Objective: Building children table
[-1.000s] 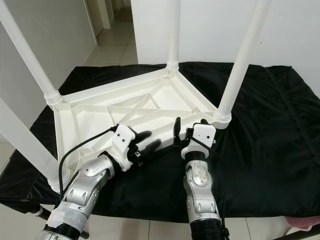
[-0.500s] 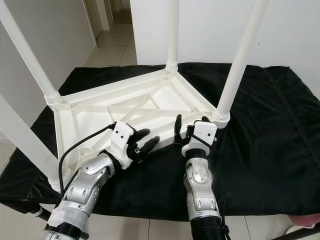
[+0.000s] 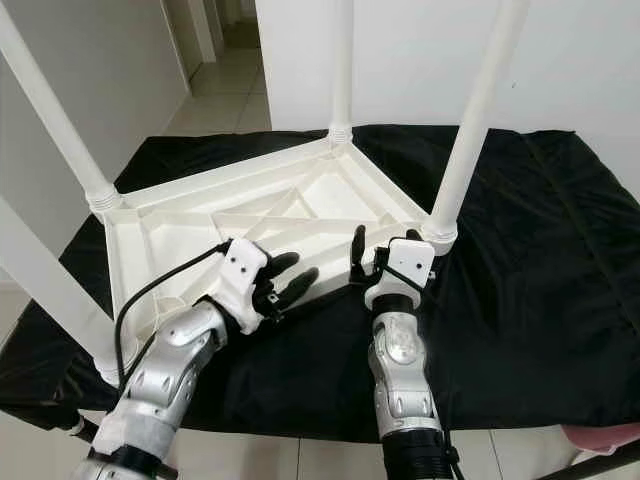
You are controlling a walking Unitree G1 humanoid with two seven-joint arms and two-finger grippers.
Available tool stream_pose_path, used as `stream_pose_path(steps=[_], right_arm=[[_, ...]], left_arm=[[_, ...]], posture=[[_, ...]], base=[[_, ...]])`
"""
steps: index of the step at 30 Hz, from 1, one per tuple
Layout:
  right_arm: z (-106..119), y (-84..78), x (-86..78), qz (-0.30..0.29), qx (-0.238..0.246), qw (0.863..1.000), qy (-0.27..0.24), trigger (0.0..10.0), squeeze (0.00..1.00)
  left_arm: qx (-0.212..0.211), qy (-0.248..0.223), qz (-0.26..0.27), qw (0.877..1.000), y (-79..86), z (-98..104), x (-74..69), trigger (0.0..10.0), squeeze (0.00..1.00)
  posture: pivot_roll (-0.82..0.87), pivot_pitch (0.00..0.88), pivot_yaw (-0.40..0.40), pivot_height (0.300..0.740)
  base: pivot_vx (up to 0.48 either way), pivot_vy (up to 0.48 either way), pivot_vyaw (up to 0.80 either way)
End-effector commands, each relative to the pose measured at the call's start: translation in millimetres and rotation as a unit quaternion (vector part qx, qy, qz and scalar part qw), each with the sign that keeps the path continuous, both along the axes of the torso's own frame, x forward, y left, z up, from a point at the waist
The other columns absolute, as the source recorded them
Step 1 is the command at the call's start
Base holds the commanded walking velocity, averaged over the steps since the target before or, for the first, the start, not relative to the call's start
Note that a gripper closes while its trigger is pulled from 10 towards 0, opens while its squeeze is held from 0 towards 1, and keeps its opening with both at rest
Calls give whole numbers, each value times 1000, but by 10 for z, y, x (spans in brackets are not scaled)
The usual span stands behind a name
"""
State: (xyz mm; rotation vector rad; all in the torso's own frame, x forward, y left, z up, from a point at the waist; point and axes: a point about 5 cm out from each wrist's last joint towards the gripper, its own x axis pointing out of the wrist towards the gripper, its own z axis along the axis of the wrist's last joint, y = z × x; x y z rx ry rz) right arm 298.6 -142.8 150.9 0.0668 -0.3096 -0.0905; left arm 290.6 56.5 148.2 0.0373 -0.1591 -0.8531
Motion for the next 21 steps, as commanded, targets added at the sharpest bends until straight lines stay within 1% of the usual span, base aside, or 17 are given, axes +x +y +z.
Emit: stream_pose_path(steps=[1,3,6,10,11,14,16,17,18,20,21], right_arm=[[-25,9,-2,8,-3,1000,8,10000,0],[-16,22,10,14,-7,1000,7,10000,0],[-1,20,36,15,-8,1000,6,10000,0],[10,23,60,15,-7,1000,6,10000,0],[16,33,70,16,-6,1000,5,10000,0],[20,41,79,16,-5,1000,4,10000,0],[15,54,96,14,2,1000,6,10000,0],[15,54,96,14,2,1000,6,10000,0],[14,78,104,16,5,1000,6,10000,0],[14,78,104,16,5,1000,6,10000,0],[13,79,105,17,5,1000,6,10000,0]], left_arm=[[1,-21,27,999,61,27,-51,10000,0],[10,-21,18,1000,98,13,-103,10000,0],[19,-24,23,999,173,1,-158,10000,0],[24,-21,25,999,228,-13,-186,10000,0],[37,-25,28,999,274,-33,-214,10000,0],[45,-26,33,998,317,-49,-238,10000,0],[45,-27,57,997,419,-59,-282,10000,0],[45,-27,57,997,419,-59,-282,10000,0],[41,-29,87,995,538,-48,-365,10000,0],[41,-29,87,995,538,-48,-365,10000,0],[46,-30,100,993,605,-37,-444,10000,0]], posture=[[-98,40,89,740],[-94,43,86,740],[-82,43,76,740],[-76,40,77,740],[-66,44,78,740],[-60,46,78,740],[-49,50,75,740],[-49,50,75,740],[-48,52,77,740],[-48,52,77,740],[-34,59,78,740]], base=[[0,0,0],[0,0,0],[0,0,0],[0,0,0],[0,0,0],[0,0,0],[0,0,0],[0,0,0],[0,0,0],[0,0,0],[0,0,0]])
